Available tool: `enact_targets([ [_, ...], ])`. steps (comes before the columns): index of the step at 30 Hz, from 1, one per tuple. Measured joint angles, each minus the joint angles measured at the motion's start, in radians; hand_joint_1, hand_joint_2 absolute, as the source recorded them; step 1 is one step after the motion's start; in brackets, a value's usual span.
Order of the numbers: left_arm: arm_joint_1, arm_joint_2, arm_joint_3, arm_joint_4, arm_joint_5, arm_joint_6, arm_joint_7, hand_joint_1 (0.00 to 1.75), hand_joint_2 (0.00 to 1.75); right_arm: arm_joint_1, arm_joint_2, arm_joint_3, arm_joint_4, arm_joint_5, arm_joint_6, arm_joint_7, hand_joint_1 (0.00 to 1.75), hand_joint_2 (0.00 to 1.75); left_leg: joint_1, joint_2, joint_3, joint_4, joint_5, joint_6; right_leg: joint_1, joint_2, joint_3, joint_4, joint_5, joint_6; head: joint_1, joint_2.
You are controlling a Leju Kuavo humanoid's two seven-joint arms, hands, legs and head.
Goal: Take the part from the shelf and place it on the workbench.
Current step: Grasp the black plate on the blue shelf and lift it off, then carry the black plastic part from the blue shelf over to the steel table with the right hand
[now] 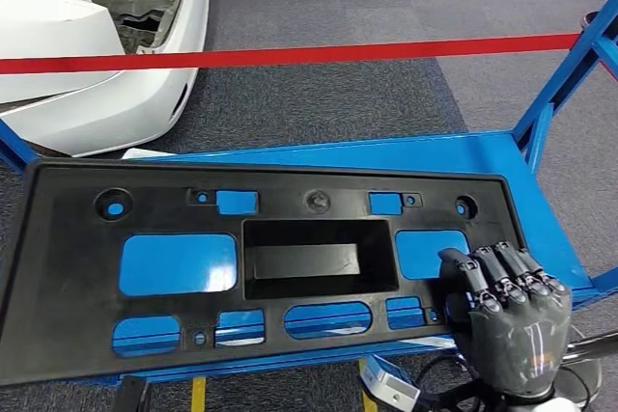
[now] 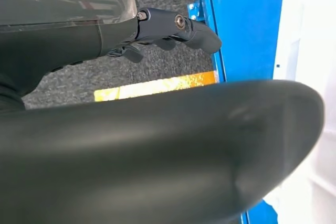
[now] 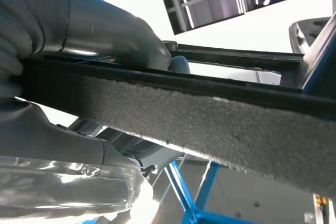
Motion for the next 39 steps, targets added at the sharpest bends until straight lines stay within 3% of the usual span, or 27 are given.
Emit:
enact_targets([
  [6, 0.005, 0.000, 0.005, 0.000, 0.002, -0.039, -0.022, 0.00, 0.00, 0.031, 0.042, 0.010, -0.026, 0.000, 0.000, 0.004, 1.75, 1.75, 0.000, 0.000, 0.000, 0.000, 0.000, 0.000, 0.000, 0.000, 0.000, 0.000, 0.000, 0.000, 0.000, 0.000],
  [10, 0.007, 0.000, 0.005, 0.000, -0.003, -0.040, -0.028, 0.00, 1.75, 0.038, 0.047, 0.022, -0.026, 0.001, 0.000, 0.022, 1.75, 1.75, 0.000, 0.000, 0.000, 0.000, 0.000, 0.000, 0.000, 0.000, 0.000, 0.000, 0.000, 0.000, 0.000, 0.000],
  [23, 0.009, 0.000, 0.005, 0.000, -0.024, -0.048, -0.050, 0.00, 1.75, 0.035, 0.047, 0.089, 0.012, 0.002, 0.000, 0.065, 1.75, 1.75, 0.000, 0.000, 0.000, 0.000, 0.000, 0.000, 0.000, 0.000, 0.000, 0.000, 0.000, 0.000, 0.000, 0.000],
  [31, 0.008, -0.001, 0.008, 0.000, -0.019, 0.045, 0.044, 0.00, 1.75, 0.027, 0.045, 0.107, 0.038, 0.002, 0.000, 0.109, 1.75, 1.75, -0.001, 0.000, 0.000, 0.001, 0.000, 0.000, -0.001, 0.000, 0.000, 0.000, 0.000, 0.000, 0.000, 0.000],
  [36, 0.008, -0.002, 0.018, 0.000, -0.024, 0.085, 0.063, 0.00, 1.75, 0.022, 0.044, 0.120, 0.058, 0.002, 0.000, 0.117, 1.75, 1.75, -0.004, 0.000, -0.001, 0.006, -0.003, 0.006, -0.003, 0.000, 0.001, -0.001, 0.001, 0.003, 0.000, 0.000],
  [39, 0.007, -0.003, 0.021, 0.000, -0.025, 0.102, 0.066, 0.00, 1.75, 0.021, 0.044, 0.126, 0.064, 0.003, 0.000, 0.118, 1.75, 1.75, -0.001, 0.001, 0.002, -0.002, 0.003, 0.015, -0.003, 0.000, 0.003, -0.003, 0.000, 0.011, 0.000, 0.000],
])
